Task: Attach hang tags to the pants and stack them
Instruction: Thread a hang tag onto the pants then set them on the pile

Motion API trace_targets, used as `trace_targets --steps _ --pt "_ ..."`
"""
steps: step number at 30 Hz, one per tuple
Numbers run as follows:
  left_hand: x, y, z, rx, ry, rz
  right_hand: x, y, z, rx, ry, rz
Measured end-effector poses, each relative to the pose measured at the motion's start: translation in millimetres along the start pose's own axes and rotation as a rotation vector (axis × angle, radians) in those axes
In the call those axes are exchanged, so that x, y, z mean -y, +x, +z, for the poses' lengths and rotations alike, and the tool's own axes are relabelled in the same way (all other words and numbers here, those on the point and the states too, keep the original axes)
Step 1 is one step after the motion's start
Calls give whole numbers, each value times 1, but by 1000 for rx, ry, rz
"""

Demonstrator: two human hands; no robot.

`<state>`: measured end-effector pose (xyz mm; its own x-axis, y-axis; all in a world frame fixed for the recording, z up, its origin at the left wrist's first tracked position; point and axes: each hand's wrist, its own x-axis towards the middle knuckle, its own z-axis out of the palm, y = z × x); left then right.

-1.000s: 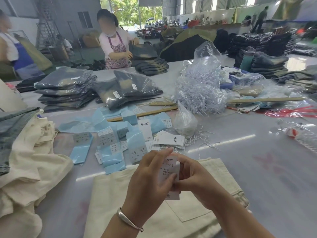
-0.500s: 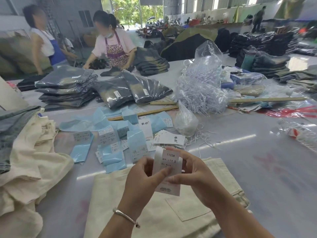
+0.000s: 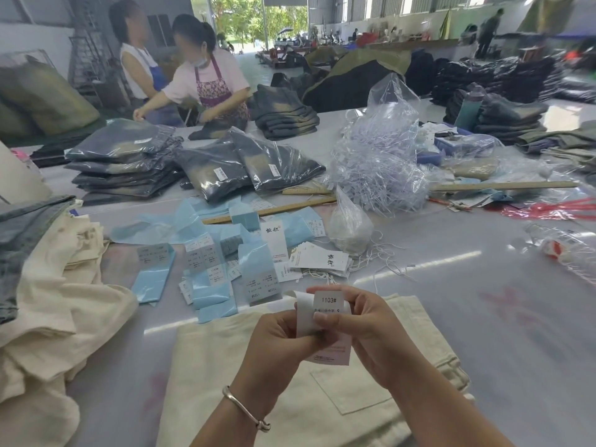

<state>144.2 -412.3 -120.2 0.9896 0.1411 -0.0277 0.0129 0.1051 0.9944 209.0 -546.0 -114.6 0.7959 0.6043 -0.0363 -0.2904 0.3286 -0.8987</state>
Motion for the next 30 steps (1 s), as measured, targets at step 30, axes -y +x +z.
trace_targets --steps 30 --pt "76 59 41 59 64 -426 -50 38 -97 -397 -220 159"
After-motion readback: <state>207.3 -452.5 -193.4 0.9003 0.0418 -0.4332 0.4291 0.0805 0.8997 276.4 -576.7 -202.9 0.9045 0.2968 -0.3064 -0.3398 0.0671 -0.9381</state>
